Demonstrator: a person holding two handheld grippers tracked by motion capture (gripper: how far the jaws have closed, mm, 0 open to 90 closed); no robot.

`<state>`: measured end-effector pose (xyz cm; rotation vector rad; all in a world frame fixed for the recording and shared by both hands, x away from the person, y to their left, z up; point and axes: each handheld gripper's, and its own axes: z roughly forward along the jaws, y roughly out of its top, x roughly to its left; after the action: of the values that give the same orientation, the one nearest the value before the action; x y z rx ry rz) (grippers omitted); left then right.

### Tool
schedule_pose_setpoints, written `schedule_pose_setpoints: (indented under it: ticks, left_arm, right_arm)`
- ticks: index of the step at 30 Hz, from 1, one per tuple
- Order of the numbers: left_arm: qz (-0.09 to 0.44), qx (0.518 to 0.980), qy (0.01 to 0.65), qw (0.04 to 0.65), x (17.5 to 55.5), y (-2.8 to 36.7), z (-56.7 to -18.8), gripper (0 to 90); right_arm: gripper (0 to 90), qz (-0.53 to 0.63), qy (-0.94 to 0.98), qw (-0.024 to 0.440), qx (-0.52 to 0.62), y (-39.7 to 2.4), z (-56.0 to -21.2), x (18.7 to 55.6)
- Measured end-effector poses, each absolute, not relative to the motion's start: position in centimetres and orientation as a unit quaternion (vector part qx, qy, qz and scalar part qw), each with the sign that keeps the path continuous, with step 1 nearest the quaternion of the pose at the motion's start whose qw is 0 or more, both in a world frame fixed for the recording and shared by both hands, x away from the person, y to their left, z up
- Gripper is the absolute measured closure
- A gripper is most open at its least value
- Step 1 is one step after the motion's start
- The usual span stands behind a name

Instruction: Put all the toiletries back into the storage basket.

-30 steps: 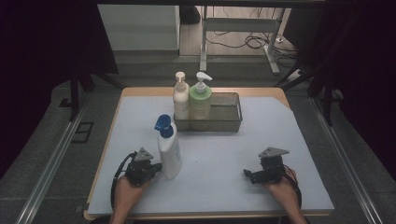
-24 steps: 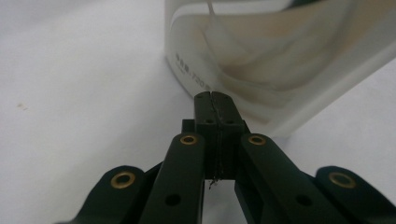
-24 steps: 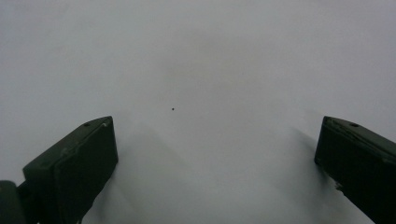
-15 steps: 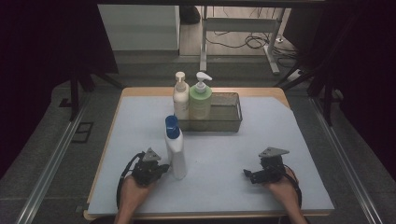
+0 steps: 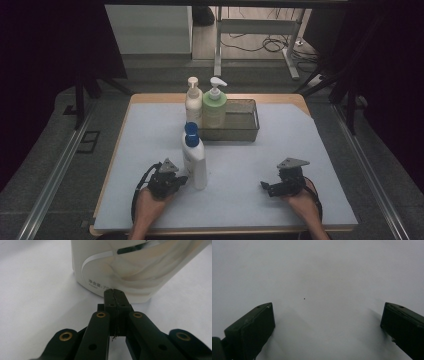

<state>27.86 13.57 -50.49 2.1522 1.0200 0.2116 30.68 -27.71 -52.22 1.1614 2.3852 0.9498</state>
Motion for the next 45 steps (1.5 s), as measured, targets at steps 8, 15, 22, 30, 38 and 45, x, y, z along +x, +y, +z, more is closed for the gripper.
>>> schedule_pose_setpoints:
  ticks: [8, 15, 22, 30, 38, 45]
  left_arm:
    - [0.076, 0.842, 0.389, 0.366, 28.2, 12.7, -50.4, 89.6]
    - [0.071, 0.847, 0.378, 0.366, 28.4, 11.5, -50.4, 89.6]
    - [0.065, 0.848, 0.373, 0.37, 28.7, 10.6, -50.5, 89.7]
    - [0.064, 0.85, 0.369, 0.372, 28.4, 10.6, -50.3, 89.5]
    - [0.073, 0.844, 0.372, 0.379, 27.5, 11.6, -49.8, 69.1]
    - [0.081, 0.829, 0.39, 0.392, 26.7, 13.2, -50.0, 38.3]
  right_arm:
    - [0.0, 0.333, 0.835, 0.162, 0.407, -27.7, -52.2, 30.7]
    - [0.0, 0.334, 0.834, 0.162, 0.407, -27.7, -52.2, 30.7]
    - [0.0, 0.334, 0.834, 0.162, 0.407, -27.7, -52.2, 30.7]
    - [0.0, 0.333, 0.835, 0.161, 0.408, -27.7, -52.2, 30.7]
    - [0.0, 0.332, 0.835, 0.16, 0.408, -27.7, -52.2, 30.7]
    - [0.3, 0.325, 0.838, 0.163, 0.407, -27.5, -52.0, 30.6]
